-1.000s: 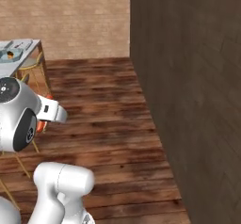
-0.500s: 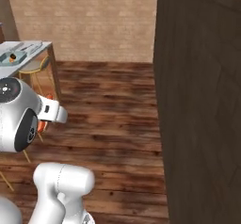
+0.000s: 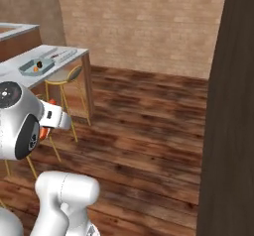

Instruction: Place the cold items (carrot and sweet potato) from the fridge in one tupperware on the dining counter. Place the warm items (kebab skewer and hot dog) in the stove area in another tupperware.

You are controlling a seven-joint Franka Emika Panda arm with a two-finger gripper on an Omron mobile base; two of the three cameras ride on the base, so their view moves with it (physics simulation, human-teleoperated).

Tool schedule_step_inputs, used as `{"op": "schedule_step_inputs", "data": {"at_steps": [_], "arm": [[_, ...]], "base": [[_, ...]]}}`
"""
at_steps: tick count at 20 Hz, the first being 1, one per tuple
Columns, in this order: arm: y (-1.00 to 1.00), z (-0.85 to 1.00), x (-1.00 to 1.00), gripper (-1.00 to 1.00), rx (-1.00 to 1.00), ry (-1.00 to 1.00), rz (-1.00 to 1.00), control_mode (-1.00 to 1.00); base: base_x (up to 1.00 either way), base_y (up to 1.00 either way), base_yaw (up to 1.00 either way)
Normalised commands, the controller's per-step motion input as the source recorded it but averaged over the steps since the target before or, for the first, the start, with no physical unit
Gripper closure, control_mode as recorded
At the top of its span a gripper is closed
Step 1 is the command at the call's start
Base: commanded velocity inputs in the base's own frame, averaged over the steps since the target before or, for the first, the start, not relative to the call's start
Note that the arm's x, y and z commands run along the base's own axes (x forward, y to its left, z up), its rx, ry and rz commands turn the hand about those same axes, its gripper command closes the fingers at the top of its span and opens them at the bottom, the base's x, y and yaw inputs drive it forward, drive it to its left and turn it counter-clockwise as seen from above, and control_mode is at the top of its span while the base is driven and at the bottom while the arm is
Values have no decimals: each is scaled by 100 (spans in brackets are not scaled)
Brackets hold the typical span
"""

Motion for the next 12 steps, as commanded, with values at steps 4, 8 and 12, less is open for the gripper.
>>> {"op": "schedule_step_inputs", "data": {"at_steps": [4,8,12], "arm": [[0,0,0,100,0,0,0,100],[0,0,0,100,0,0,0,100],[0,0,0,100,0,0,0,100]], "base": [[100,-32,45],[100,-40,42],[100,-47,41]]}}
